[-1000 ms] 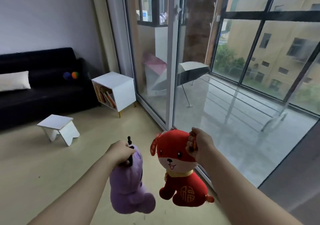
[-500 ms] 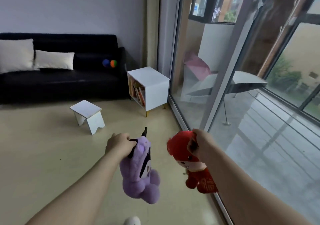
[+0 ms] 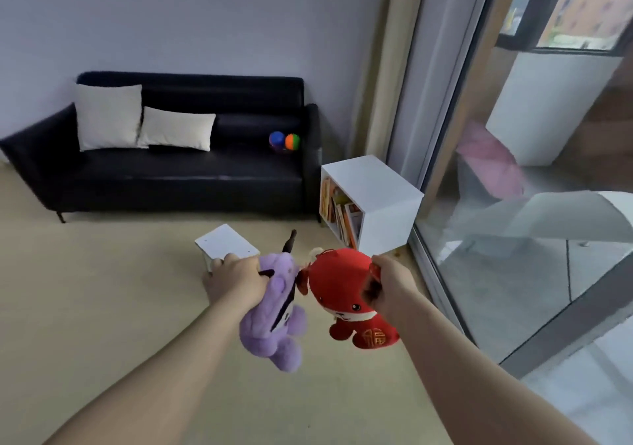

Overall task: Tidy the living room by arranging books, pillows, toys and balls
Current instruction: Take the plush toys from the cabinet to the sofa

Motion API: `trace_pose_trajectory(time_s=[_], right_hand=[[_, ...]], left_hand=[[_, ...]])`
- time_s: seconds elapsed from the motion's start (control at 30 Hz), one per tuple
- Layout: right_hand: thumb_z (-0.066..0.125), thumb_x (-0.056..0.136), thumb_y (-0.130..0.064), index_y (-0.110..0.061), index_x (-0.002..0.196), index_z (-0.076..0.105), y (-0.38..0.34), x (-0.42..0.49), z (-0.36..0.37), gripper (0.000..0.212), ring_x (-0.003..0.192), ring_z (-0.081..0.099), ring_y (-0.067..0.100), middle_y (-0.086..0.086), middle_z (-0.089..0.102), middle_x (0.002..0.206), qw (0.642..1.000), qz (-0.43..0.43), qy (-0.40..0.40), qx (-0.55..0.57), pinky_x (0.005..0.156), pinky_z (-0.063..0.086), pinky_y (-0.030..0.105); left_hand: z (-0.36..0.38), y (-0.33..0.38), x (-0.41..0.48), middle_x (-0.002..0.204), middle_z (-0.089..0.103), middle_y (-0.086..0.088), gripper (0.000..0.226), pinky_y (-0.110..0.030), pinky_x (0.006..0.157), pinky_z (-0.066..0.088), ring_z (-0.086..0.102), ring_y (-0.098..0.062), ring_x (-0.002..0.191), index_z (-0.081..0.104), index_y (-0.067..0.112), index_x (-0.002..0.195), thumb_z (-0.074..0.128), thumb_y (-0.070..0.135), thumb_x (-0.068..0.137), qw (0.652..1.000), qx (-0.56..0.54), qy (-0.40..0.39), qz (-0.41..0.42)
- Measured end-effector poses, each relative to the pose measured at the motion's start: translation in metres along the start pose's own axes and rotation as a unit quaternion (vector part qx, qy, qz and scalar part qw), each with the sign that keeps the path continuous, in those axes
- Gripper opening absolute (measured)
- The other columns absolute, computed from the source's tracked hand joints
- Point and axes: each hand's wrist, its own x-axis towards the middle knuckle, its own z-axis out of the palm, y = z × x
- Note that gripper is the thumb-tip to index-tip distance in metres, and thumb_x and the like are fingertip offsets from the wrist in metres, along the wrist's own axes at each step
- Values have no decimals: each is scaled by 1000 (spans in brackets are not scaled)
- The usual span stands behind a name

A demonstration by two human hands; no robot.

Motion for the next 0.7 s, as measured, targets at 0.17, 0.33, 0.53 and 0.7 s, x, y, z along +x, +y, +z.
trace_pose_trajectory(time_s=[0.17,0.33,0.53,0.7], right_hand=[[48,93,-11,-9,69,46,-39,91,62,24,47,36,15,2,38,53,1000,31,2,-7,46,36,25],[45,94,-9,-8,69,46,-92,203,128,25,47,35,15,3,36,54,998,56,-28,-29,47,36,27],[45,94,-9,-6,79,49,-161,315,215,16,50,40,14,5,41,57,989,105,-48,-89,48,40,26],[46,96,-12,-6,86,43,-223,398,282,12,52,43,14,8,47,65,988,105,-27,-113,42,43,25]], left_hand=[[2,4,106,117,47,-3,13,-30,82,28,37,-25,114,51,27,92,39,34,93,1000,12,-8,-20],[4,30,232,117,47,0,20,-31,88,31,37,-24,112,61,28,99,42,31,92,999,37,-6,-38],[-24,62,373,117,46,-1,22,-31,91,33,38,-23,112,62,29,100,44,40,94,996,53,-15,-74],[-34,83,483,119,48,-1,23,-30,91,35,39,-23,116,60,30,105,44,42,94,995,41,-6,-88]])
